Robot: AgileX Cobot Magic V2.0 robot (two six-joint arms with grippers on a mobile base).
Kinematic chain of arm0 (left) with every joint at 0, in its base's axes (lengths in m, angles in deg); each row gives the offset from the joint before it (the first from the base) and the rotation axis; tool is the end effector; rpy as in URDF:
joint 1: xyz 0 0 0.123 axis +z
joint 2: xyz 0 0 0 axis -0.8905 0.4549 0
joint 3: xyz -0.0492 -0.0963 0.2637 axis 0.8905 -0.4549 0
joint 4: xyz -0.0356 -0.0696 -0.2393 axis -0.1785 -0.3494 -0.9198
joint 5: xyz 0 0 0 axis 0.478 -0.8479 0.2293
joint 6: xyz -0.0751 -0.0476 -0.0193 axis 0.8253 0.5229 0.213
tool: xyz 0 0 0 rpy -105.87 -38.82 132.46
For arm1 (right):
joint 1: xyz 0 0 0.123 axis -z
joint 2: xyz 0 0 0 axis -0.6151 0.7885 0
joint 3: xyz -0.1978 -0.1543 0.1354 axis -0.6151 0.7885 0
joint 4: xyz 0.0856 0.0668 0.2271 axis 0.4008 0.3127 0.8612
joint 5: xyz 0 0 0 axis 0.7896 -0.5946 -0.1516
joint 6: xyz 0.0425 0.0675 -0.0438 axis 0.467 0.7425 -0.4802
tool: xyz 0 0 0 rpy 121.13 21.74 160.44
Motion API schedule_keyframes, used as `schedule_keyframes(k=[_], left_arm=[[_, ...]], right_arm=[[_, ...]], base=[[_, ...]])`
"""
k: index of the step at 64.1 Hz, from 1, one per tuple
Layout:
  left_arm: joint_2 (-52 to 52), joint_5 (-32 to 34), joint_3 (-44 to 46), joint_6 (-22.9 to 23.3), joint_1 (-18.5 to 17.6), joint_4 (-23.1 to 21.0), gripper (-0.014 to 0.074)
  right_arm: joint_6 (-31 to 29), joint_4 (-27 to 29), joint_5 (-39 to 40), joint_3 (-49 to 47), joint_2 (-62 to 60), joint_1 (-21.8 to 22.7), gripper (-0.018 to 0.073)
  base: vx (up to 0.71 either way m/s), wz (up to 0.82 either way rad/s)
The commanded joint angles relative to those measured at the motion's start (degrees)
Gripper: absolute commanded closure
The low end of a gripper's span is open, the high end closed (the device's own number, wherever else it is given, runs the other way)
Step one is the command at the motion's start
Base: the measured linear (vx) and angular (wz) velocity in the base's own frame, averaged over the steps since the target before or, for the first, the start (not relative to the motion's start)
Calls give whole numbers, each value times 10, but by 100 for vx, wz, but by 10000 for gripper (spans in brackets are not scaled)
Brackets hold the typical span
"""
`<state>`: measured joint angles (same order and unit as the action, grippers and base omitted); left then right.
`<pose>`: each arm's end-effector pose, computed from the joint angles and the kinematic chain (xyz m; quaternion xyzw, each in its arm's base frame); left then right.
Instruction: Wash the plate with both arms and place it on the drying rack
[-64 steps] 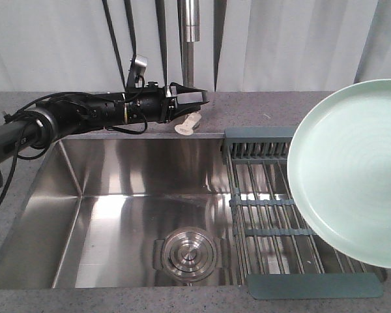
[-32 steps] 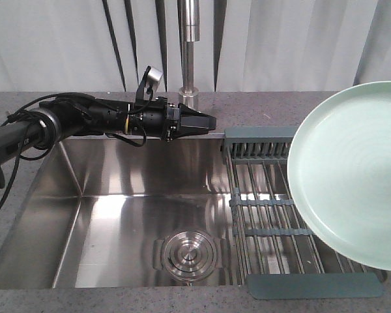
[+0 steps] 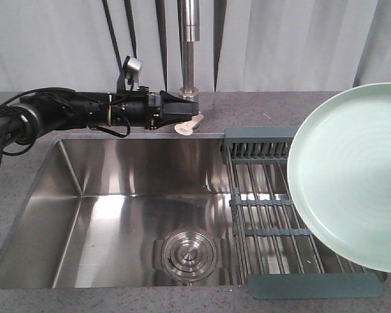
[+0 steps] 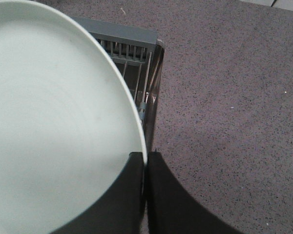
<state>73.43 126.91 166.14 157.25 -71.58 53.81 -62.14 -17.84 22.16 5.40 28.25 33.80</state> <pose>0.4776 -0.1582 0.2241 0.1837 0.7256 -0.5969 0.2889 0.1269 0.0085 0.4293 -0.0891 0.9081 -0.0147 0.4088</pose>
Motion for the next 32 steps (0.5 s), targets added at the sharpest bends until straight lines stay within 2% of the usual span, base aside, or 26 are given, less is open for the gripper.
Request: schedule_keyframes(k=[1,9,18,27,32], left_arm=[[-52,109,14,4,26,-45,200],[-73,109,14,4,57,-39,216],[-109,109,14,4,85,-18,271],[-159,109,14,4,112,47,361],[-191,108,14,4,125,107,426]], right_arm=[[0,-2,36,-16,-2,4,566],[0,-2,36,-16,-2,4,566],[0,-4,36,-16,-2,4,566],[0,-4,37,-16,-2,4,566],[0,-5,37,-16,-2,4,566]], base=[[0,0],[0,0],[0,0],[0,0],[0,0]])
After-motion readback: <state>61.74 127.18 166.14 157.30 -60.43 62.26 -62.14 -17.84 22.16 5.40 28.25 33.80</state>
